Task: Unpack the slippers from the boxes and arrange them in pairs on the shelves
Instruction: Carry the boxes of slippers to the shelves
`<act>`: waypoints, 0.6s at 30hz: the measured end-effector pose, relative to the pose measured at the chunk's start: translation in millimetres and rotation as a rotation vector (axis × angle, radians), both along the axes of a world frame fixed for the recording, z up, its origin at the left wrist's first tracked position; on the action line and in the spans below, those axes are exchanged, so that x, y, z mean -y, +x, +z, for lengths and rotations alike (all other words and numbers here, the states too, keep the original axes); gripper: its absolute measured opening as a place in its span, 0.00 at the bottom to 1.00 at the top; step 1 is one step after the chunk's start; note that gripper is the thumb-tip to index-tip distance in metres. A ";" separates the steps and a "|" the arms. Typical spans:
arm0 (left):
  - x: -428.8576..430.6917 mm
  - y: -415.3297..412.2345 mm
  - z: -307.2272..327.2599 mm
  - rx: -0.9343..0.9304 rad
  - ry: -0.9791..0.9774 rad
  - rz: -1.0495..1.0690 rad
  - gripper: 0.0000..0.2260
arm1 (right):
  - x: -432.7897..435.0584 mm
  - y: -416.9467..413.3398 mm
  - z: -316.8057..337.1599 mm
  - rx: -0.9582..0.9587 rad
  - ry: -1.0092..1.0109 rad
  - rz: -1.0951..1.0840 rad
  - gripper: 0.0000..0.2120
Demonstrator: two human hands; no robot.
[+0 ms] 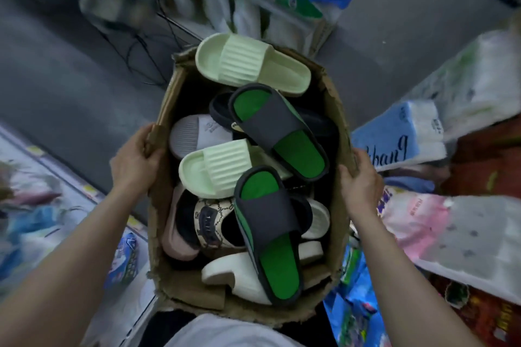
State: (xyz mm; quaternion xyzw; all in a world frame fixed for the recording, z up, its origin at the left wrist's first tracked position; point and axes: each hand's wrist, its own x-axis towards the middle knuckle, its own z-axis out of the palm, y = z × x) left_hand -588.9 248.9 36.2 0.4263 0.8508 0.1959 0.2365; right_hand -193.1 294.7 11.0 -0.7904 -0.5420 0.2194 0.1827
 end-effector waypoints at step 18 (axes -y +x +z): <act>-121.4 -222.9 20.5 -0.008 0.107 0.483 0.21 | -330.6 -307.9 22.8 -0.039 0.074 0.619 0.20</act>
